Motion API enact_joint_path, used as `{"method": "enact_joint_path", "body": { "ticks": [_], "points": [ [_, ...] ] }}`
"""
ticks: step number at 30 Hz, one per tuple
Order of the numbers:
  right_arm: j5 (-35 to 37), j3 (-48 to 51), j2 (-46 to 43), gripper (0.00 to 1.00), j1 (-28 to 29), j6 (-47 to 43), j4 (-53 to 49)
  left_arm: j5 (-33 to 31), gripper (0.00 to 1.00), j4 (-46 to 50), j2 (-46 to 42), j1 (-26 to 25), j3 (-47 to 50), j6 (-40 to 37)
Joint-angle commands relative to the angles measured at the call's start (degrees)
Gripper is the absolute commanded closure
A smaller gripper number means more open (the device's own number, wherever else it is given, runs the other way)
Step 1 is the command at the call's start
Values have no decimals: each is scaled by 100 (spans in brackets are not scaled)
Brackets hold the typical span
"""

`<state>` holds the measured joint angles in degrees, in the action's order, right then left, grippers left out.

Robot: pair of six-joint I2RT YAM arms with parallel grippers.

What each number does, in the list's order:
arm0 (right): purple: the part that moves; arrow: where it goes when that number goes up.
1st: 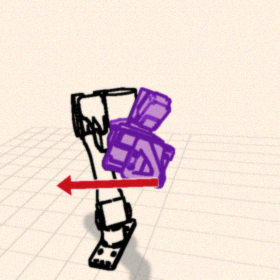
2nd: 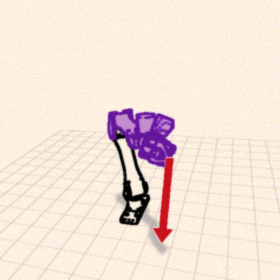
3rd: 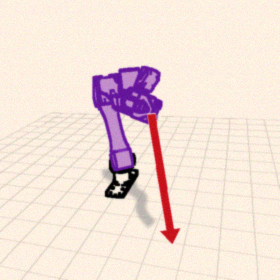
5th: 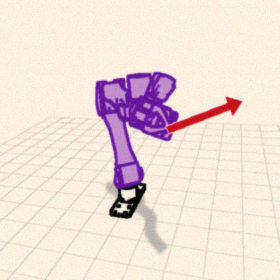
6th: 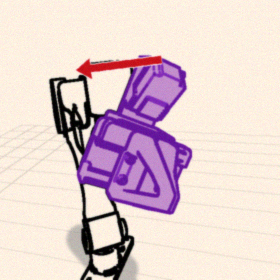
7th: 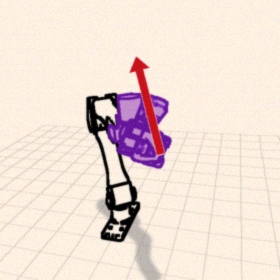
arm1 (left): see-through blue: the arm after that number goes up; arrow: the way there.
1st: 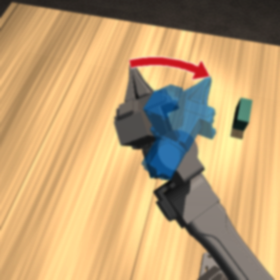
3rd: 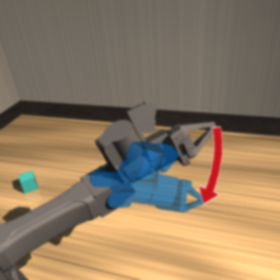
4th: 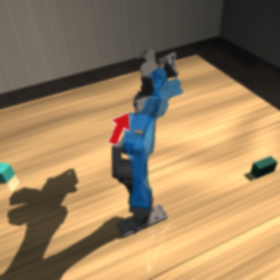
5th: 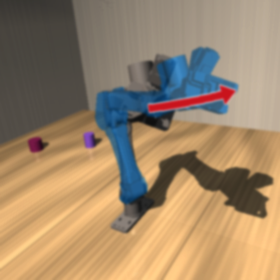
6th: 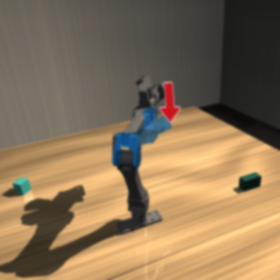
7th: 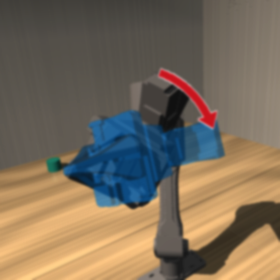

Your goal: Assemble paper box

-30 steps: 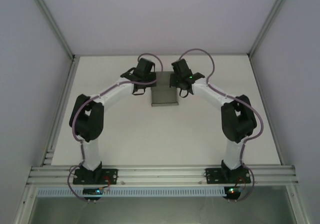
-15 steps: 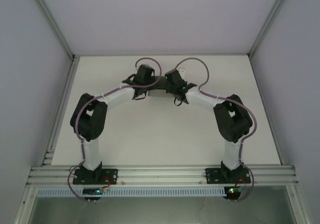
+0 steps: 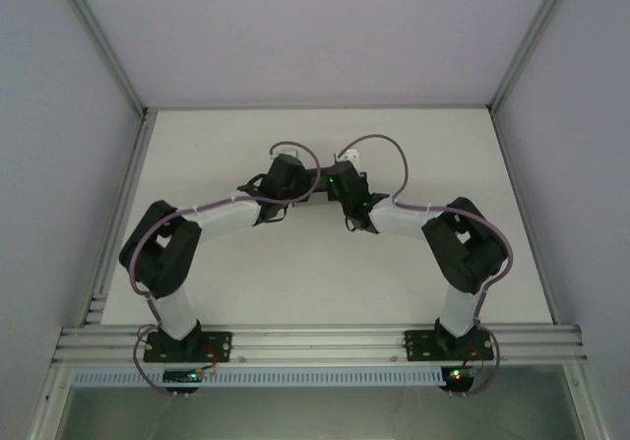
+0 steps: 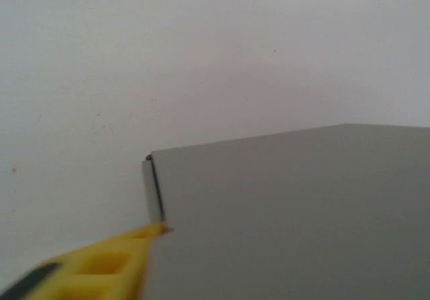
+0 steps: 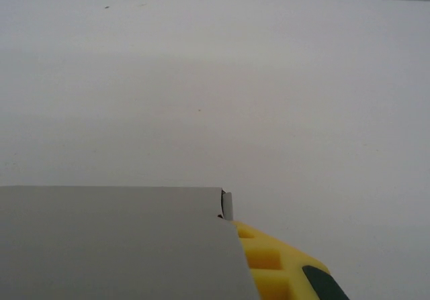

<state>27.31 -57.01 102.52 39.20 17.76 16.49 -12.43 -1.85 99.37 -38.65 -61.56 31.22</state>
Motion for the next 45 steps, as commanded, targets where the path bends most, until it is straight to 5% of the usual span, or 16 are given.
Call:
{"method": "enact_joint_path", "body": {
  "ticks": [1, 7, 15, 23, 27, 31, 39, 45],
  "points": [
    [-194, 214, 22, 100, 176, -460, -107, 206, 40, 535, -516, -118, -73, -176],
    [-254, 372, 5, 100, 207, -768, 56, 132, 0, 1529, -1027, -124, -292, -345],
    [-313, 500, 49, 100, 246, -895, 341, 259, 1, 2194, -1656, 308, -496, 70],
    [-343, 859, 84, 100, 296, -1223, 922, 2115, 3, 1611, -915, 1579, -570, 674],
    [-287, 1035, 84, 99, 329, -1273, 1117, 2786, 7, 1136, -547, 1625, -336, 940],
    [-135, 1200, 60, 98, 462, -1373, 1225, 3232, 22, 769, -269, 1638, -87, 1092],
    [-94, 1483, -42, 92, 671, -1494, 1303, 3268, 33, 220, -134, 1633, 421, 1385],
    [-197, 1643, -302, 76, 725, -1615, 1133, 3224, 39, 304, 115, 1633, 473, 1324]
  ]
}}
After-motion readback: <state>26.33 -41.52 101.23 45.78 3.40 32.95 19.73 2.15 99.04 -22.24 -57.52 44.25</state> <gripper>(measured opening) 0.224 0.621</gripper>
